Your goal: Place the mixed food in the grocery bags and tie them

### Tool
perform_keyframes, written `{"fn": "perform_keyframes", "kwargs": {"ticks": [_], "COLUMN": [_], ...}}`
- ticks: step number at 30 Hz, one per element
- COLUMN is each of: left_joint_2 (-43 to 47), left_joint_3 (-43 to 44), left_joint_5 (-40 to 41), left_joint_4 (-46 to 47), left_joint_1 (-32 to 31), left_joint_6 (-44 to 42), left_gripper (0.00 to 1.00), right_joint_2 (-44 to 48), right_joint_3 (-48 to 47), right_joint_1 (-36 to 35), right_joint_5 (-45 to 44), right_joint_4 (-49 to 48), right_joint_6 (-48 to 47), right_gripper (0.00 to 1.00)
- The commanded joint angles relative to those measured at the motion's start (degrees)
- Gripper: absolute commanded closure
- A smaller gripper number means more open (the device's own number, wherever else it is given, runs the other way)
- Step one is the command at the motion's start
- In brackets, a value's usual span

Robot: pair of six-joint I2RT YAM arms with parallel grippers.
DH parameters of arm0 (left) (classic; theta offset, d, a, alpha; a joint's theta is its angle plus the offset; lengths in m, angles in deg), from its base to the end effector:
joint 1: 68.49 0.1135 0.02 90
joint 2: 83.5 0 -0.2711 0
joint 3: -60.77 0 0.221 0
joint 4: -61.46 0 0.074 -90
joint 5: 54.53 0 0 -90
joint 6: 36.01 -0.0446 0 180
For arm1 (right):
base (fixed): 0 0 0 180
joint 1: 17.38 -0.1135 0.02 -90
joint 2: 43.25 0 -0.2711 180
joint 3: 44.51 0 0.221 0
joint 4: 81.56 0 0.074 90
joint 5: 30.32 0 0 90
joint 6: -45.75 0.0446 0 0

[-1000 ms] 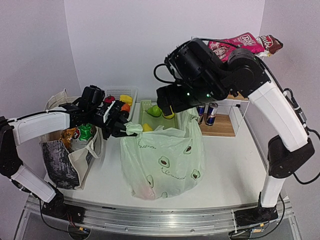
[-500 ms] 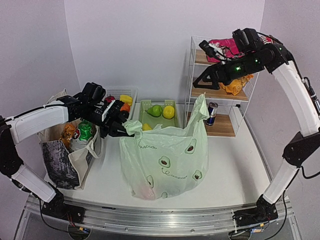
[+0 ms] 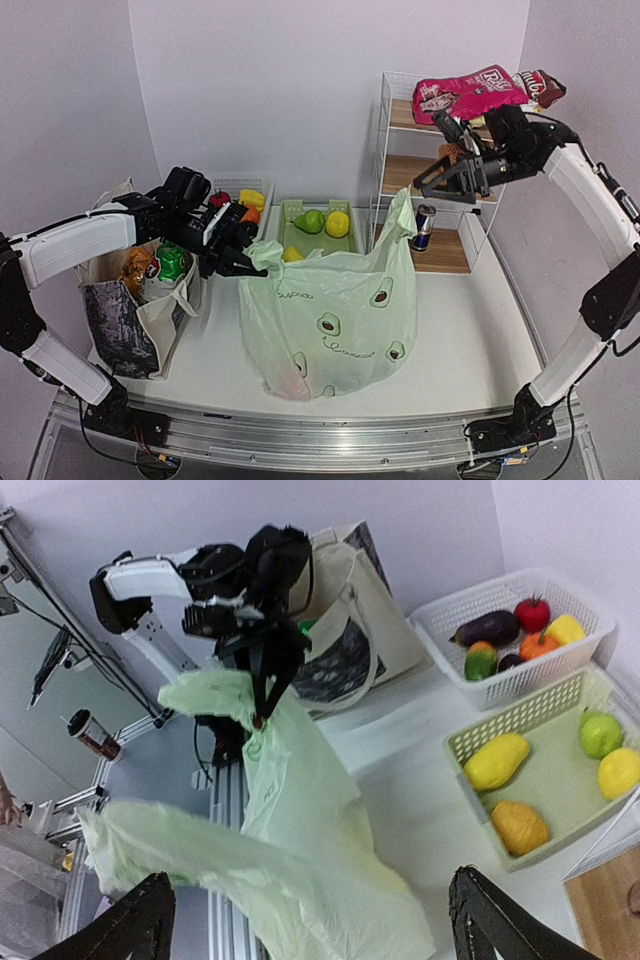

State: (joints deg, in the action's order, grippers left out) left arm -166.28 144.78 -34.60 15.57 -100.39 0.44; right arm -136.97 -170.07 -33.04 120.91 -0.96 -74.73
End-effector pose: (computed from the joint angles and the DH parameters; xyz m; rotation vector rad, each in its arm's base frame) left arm 0.2073 -0.1784 0.3245 1.7005 1.0198 -1.1612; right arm 0.2670 0.1155 0.4288 -1.2378 1.7275 1.1166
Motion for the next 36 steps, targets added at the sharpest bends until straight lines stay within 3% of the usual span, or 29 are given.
{"fn": "perform_keyframes", "kwargs": {"ticks": [1, 6, 10, 14, 16, 30, 36], "left_joint_2": [0.9, 1.3, 3.4, 4.3, 4.2, 2.7, 0.9], "left_joint_3": [2.6, 1.4, -1.8, -3.2, -2.9, 0.2, 2.7], "left_joint_5": [0.4, 1.8, 3.1, 4.4, 4.1, 3.1, 1.2], "left_joint_4": [-1.9, -1.1, 3.9, 8.0, 8.4, 3.6, 2.7], "left_joint_1": [0.2, 0.3, 0.2, 0.2, 0.2, -0.3, -0.3], "left_joint_6": [1.2, 2.9, 6.1, 6.9, 7.4, 4.3, 3.8], "left_gripper": [0.82, 0.81, 0.8, 0.8, 0.8, 0.8, 0.84], "right_joint_2": [3.2, 4.6, 10.9, 16.4, 15.2, 14.0, 11.9], "right_joint_3": [10.2, 19.4, 29.5, 43.9, 46.6, 46.0, 47.0], "right_joint_1": [1.3, 0.1, -1.9, -4.5, -7.1, -16.1, -20.6], "right_joint_5": [7.8, 10.0, 7.0, 2.1, 1.4, 1.8, -6.5], "right_joint_4": [-0.7, -10.1, -22.5, -54.2, -64.4, -72.9, -74.2], "right_joint_6": [-15.2, -16.0, -10.1, 8.3, 13.8, 20.5, 20.1], "right_gripper": [0.08, 0.08, 0.08, 0.07, 0.07, 0.07, 0.24]}}
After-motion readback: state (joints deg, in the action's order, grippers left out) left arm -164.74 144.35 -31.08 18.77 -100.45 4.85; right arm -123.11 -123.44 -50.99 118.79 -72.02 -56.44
